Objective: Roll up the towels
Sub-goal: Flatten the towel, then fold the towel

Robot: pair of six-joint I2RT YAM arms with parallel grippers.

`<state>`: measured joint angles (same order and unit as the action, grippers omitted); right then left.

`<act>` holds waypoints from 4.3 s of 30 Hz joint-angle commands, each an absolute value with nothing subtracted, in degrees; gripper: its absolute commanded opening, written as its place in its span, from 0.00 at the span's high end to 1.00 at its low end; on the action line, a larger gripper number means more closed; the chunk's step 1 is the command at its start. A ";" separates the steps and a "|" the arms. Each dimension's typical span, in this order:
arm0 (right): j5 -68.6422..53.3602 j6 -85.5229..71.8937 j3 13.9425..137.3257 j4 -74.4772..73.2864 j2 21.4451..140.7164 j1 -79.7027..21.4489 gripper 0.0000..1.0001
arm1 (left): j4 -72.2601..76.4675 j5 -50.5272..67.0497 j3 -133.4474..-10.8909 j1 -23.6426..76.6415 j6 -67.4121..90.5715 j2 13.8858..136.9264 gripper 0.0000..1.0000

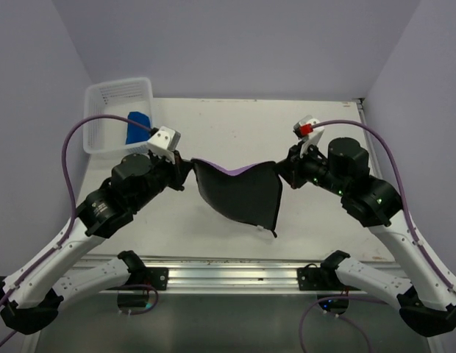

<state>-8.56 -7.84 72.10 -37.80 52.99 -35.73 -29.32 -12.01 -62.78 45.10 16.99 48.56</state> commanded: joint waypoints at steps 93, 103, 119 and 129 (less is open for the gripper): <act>-4.31 -14.94 34.97 -24.34 55.28 -33.84 1.00 | 8.35 -7.38 -19.77 38.67 26.72 56.96 1.00; -4.75 -14.50 35.16 -25.40 52.57 -33.93 0.72 | 7.21 -7.74 -18.20 38.67 27.95 54.94 0.81; 2.97 -25.29 34.90 -24.44 55.54 -34.01 0.68 | 4.22 -6.59 -18.90 38.85 30.94 48.07 0.60; 10.37 -34.89 33.84 -19.60 61.78 -33.93 0.62 | 9.49 -5.98 -20.91 38.85 28.04 54.57 0.59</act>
<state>5.89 -30.46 33.19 -22.81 60.29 -33.76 5.13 -6.28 -18.52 38.70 29.34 52.80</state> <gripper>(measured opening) 0.369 0.405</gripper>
